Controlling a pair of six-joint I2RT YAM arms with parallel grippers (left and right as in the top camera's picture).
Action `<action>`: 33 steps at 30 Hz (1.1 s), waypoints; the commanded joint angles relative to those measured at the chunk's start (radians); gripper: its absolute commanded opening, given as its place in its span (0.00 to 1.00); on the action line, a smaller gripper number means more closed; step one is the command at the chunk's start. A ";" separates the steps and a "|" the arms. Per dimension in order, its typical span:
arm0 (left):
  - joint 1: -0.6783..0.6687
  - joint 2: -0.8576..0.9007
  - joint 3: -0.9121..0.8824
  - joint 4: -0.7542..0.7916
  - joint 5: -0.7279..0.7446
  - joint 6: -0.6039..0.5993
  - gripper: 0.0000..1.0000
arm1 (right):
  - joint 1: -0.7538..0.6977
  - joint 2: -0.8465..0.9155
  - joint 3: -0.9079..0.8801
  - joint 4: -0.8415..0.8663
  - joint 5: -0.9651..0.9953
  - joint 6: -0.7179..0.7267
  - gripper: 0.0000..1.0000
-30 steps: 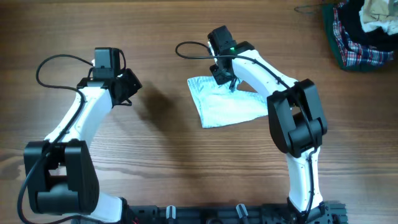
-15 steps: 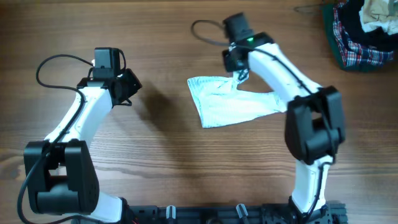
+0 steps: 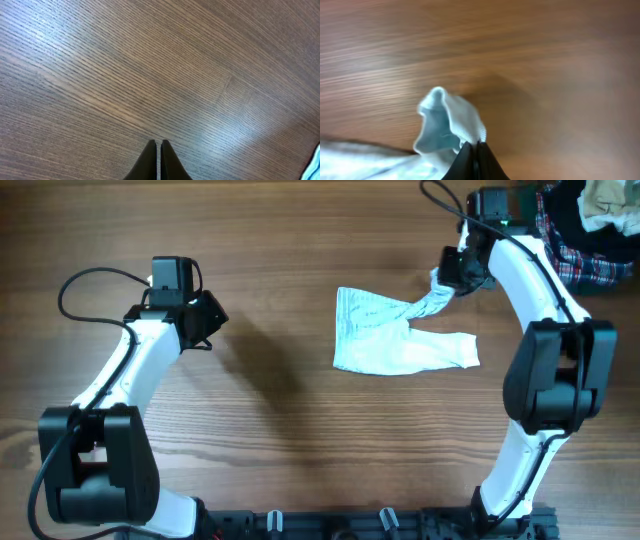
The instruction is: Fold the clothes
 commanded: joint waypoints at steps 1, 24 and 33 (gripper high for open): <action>0.004 -0.003 -0.008 0.000 0.004 0.043 0.04 | 0.006 -0.014 -0.001 0.071 -0.269 -0.296 0.04; 0.004 -0.003 -0.008 0.000 0.004 0.069 0.05 | -0.323 -0.017 0.001 0.246 -0.826 -0.678 1.00; 0.004 -0.003 -0.008 0.004 0.004 0.069 0.05 | -0.050 -0.018 0.001 0.045 0.014 0.087 1.00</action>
